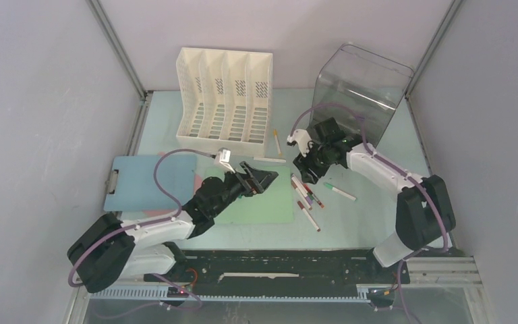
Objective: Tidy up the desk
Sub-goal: Pick up the stationery from the center of the board.
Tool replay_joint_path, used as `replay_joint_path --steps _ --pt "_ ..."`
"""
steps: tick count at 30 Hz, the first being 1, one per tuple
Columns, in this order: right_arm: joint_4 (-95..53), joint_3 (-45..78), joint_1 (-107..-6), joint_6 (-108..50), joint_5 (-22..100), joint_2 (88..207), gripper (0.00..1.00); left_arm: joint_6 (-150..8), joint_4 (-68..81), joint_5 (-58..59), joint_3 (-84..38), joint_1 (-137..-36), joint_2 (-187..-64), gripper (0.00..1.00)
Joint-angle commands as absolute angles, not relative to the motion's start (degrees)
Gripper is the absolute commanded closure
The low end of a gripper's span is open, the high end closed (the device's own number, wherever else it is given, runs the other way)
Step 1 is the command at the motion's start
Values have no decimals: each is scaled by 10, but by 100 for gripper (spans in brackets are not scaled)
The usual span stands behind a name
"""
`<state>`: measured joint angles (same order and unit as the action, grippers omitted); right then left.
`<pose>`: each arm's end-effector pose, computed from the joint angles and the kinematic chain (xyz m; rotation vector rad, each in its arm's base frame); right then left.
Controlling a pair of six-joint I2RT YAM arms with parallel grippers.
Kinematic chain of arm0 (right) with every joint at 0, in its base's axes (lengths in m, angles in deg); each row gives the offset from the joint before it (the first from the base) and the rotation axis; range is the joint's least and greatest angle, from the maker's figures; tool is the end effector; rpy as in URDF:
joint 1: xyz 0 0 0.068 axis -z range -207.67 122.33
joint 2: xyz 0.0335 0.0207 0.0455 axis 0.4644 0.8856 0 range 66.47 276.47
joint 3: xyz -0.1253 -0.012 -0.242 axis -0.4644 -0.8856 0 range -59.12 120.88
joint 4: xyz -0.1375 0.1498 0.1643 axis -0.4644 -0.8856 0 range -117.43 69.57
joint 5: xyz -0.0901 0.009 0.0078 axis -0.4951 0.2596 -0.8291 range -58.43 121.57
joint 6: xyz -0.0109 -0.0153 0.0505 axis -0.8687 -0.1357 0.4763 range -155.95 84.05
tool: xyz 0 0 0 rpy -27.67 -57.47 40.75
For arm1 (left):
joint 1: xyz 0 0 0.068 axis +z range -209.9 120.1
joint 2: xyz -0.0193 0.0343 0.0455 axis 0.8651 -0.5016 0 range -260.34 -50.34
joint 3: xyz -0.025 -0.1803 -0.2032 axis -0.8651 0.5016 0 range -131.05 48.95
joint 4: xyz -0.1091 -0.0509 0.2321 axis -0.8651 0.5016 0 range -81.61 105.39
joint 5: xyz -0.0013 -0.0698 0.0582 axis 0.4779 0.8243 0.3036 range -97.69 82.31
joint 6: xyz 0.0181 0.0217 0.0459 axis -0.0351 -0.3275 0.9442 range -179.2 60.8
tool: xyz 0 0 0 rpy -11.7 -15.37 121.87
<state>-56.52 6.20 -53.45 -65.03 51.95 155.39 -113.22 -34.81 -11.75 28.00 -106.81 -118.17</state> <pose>0.2807 0.1494 0.2416 -1.2954 2.2239 0.4418 0.1665 -0.1742 0.2131 -0.1711 1.7914 -1.2602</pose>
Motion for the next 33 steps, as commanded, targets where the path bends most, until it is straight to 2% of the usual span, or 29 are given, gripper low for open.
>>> replay_joint_path --steps 1,5,13,22,27,33 --pt "-568 67 -547 -653 473 1575 39 -1147 -374 -81 298 -1049 -1142 1" --pt "-601 87 -552 -654 466 1608 46 -1132 -358 -81 309 -1042 -1109 1" --pt "-615 95 -567 -656 444 1645 47 -1120 -337 -94 324 -1042 -1071 0" --pt "-621 99 -572 -655 428 1665 54 -1120 -337 -96 330 -1041 -1065 0" --pt "-636 109 -573 -654 425 1680 62 -1120 -337 -96 331 -1041 -1067 0" --pt "-637 108 -576 -652 420 1687 63 -1120 -337 -96 331 -1041 -1068 0"
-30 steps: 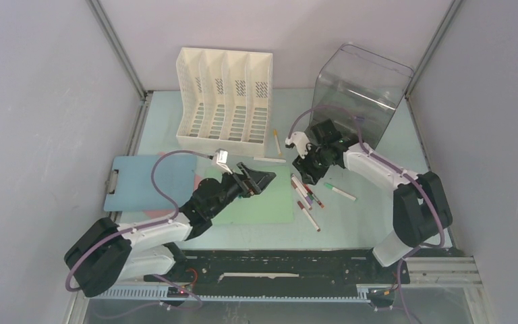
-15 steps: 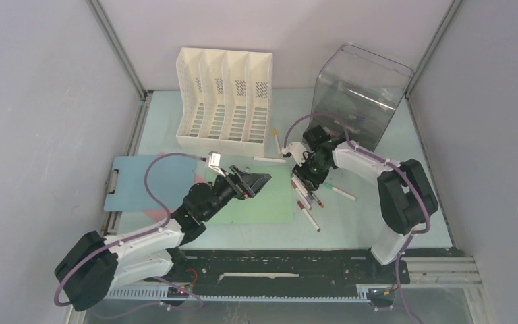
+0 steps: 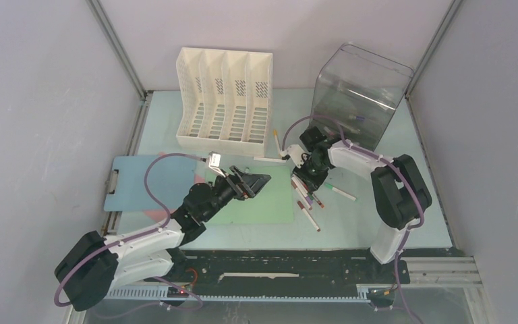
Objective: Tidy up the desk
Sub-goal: Pick up the stationery from the center of the board.
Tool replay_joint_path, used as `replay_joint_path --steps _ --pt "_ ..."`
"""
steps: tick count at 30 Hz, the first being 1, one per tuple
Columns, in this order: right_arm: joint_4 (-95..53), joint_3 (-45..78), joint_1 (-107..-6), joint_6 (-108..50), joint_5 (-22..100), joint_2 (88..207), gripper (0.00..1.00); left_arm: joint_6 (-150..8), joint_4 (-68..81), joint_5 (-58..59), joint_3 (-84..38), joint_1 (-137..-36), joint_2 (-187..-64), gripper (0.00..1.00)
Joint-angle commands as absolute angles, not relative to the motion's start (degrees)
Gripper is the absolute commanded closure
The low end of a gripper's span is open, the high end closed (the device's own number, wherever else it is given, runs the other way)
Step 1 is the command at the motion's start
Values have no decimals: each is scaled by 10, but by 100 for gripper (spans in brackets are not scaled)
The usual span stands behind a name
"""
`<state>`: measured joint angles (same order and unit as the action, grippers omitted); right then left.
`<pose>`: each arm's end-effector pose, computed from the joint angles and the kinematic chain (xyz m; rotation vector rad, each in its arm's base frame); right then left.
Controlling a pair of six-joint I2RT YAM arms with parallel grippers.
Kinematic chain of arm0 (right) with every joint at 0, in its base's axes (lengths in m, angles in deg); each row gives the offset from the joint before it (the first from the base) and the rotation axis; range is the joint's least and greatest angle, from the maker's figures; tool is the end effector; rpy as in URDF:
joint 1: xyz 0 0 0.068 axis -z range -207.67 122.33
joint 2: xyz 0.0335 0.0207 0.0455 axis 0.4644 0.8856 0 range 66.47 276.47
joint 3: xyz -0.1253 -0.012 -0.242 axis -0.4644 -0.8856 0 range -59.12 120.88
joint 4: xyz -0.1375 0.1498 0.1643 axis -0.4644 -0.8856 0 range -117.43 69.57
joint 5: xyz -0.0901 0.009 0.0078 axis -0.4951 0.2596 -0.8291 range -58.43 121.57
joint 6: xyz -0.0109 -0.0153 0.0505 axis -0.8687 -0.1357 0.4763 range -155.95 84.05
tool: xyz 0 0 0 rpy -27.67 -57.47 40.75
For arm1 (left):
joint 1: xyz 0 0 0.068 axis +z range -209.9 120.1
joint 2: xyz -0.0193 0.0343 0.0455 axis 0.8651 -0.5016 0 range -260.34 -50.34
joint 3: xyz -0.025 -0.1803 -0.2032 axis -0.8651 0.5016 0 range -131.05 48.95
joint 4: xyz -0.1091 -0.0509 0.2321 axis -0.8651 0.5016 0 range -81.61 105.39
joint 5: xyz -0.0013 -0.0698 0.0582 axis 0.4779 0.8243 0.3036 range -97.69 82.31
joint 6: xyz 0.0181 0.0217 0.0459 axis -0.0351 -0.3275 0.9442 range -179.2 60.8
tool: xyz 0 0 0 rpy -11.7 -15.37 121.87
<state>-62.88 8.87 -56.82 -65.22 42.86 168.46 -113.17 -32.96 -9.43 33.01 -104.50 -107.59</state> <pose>0.2910 0.1703 0.1786 -1.4411 2.5076 0.2855 0.1506 -0.1470 0.2190 -0.1677 1.7246 -1.2970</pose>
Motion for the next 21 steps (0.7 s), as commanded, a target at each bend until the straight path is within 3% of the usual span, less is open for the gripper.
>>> replay_joint_path --steps 1,21 --pt "-636 109 -576 -652 419 1688 63 -1120 -337 -96 332 -1041 -1068 0" --pt "-655 121 -580 -642 415 1726 58 -1122 -340 -95 334 -1041 -1070 0"
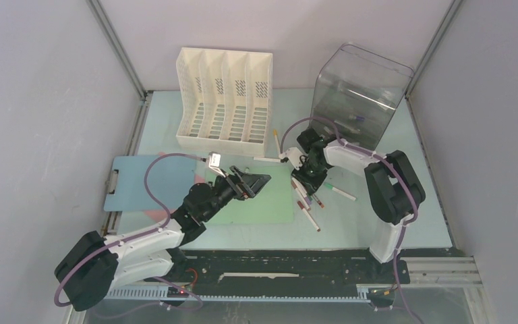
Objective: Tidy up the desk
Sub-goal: Pick up the stationery from the center of the board.
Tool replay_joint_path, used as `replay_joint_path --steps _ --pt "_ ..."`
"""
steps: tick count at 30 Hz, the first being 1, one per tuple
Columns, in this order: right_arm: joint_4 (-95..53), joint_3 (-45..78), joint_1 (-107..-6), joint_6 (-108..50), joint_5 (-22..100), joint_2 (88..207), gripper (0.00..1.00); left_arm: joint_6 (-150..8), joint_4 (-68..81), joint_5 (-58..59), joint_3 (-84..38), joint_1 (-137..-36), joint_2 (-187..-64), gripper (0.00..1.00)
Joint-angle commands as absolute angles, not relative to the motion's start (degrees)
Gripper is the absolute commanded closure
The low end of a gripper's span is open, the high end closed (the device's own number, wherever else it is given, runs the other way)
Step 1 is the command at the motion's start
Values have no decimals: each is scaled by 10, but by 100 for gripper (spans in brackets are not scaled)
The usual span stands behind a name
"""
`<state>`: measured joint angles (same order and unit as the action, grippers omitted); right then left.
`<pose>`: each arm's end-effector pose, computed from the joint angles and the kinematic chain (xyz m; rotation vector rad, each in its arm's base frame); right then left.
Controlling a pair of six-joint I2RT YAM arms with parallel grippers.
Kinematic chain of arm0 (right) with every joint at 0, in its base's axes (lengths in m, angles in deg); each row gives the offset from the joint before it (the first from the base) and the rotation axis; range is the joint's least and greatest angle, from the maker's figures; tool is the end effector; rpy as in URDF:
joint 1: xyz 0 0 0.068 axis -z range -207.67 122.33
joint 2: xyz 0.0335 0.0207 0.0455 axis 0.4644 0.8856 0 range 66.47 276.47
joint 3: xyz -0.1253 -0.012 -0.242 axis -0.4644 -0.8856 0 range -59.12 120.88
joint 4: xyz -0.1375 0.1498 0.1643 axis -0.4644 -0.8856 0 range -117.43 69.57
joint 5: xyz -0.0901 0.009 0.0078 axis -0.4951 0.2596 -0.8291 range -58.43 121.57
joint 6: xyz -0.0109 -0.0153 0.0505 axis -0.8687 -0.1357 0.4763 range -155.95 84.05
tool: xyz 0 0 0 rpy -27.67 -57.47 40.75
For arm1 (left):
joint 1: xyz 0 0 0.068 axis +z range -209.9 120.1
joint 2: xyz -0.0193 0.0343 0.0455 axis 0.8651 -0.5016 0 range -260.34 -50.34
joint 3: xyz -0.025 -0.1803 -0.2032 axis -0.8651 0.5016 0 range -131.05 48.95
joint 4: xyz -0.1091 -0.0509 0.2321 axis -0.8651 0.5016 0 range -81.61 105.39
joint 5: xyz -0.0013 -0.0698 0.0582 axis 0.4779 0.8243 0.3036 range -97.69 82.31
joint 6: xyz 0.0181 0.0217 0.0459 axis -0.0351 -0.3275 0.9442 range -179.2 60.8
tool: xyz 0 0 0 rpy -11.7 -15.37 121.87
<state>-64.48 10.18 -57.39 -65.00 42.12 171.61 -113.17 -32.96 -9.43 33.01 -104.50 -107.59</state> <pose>0.2936 0.1752 0.1662 -1.4708 2.5624 0.2743 0.1506 -0.1470 0.2190 -0.1677 1.7246 -1.2970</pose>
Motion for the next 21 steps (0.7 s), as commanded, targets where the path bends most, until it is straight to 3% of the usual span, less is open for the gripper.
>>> replay_joint_path --steps 1,8,12,21 --pt "-655 122 -580 -641 412 1728 58 -1123 -340 -95 335 -1041 -1070 0" --pt "-643 123 -578 -627 361 1729 62 -1124 -343 -94 338 -1041 -1070 0" --pt "-640 124 -569 -621 355 1727 76 -1124 -345 -93 340 -1042 -1068 0" --pt "-658 140 -538 -603 410 1736 94 -1122 -347 -91 344 -1041 -1064 0"
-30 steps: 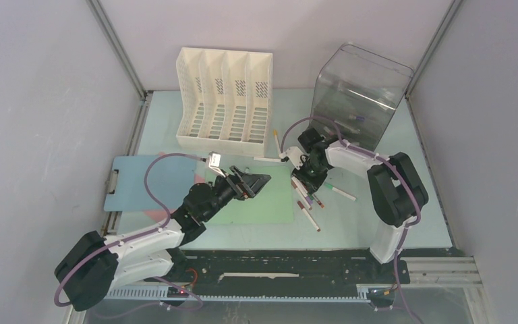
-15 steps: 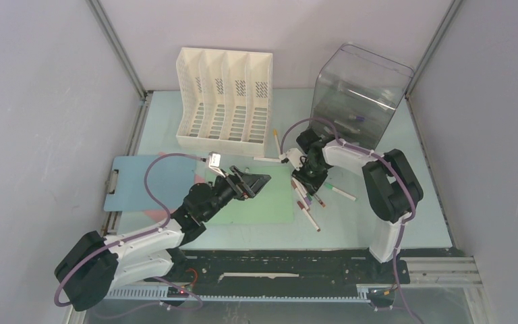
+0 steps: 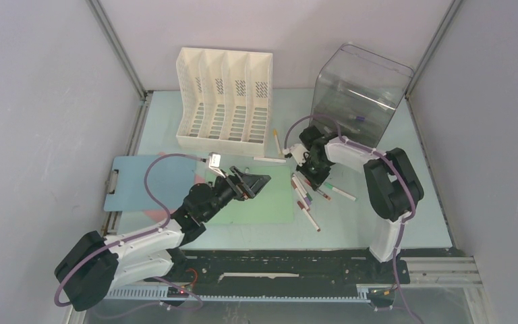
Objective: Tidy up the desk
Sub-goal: Pick up the stationery from the center of the board.
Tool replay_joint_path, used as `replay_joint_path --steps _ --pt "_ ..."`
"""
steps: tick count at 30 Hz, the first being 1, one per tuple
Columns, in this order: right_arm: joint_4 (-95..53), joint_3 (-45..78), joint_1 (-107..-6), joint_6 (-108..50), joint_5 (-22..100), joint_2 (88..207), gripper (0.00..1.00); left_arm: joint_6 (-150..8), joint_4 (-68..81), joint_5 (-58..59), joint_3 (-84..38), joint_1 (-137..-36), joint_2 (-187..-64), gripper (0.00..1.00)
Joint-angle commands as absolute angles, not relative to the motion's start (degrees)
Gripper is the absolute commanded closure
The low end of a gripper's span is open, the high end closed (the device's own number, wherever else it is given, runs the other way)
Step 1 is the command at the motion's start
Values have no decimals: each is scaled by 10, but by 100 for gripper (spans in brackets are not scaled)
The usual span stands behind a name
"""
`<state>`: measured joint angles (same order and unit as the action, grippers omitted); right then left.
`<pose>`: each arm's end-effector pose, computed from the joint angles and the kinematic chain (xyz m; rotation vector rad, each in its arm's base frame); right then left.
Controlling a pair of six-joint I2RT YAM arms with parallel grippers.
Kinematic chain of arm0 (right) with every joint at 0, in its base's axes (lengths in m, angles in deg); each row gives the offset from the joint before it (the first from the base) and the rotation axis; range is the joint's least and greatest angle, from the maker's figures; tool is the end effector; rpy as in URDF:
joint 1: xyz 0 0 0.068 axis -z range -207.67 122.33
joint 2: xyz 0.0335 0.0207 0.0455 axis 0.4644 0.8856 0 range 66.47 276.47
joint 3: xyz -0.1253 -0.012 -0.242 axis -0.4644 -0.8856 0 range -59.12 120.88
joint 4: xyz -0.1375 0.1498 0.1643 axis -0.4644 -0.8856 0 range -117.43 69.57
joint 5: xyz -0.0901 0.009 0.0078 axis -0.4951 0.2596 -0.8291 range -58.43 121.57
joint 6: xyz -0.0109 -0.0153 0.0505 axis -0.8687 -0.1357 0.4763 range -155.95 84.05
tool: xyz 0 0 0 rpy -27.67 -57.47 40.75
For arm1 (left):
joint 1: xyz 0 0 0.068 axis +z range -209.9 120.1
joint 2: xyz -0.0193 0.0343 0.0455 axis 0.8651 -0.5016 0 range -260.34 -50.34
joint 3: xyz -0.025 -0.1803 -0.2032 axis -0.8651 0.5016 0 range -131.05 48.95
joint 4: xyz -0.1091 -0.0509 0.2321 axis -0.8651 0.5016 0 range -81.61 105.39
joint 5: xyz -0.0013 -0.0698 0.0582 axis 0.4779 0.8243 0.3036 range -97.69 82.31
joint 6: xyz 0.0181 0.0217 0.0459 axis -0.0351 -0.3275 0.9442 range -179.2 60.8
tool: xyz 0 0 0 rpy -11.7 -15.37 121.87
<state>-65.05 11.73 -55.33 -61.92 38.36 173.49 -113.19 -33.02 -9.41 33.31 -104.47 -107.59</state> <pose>0.3063 0.1653 0.1618 -1.3561 2.6510 0.1802 0.1502 -0.1465 0.2173 -0.1684 1.7290 -1.2949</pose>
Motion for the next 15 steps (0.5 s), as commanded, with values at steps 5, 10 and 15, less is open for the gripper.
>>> replay_joint_path --steps 5,10,15 --pt "-654 140 -531 -599 415 1725 93 -1120 -348 -91 350 -1042 -1061 0" --pt "-647 140 -525 -598 418 1704 93 -1117 -348 -91 355 -1041 -1057 0" --pt "-645 139 -514 -602 453 1662 95 -1113 -348 -91 354 -1041 -1058 0"
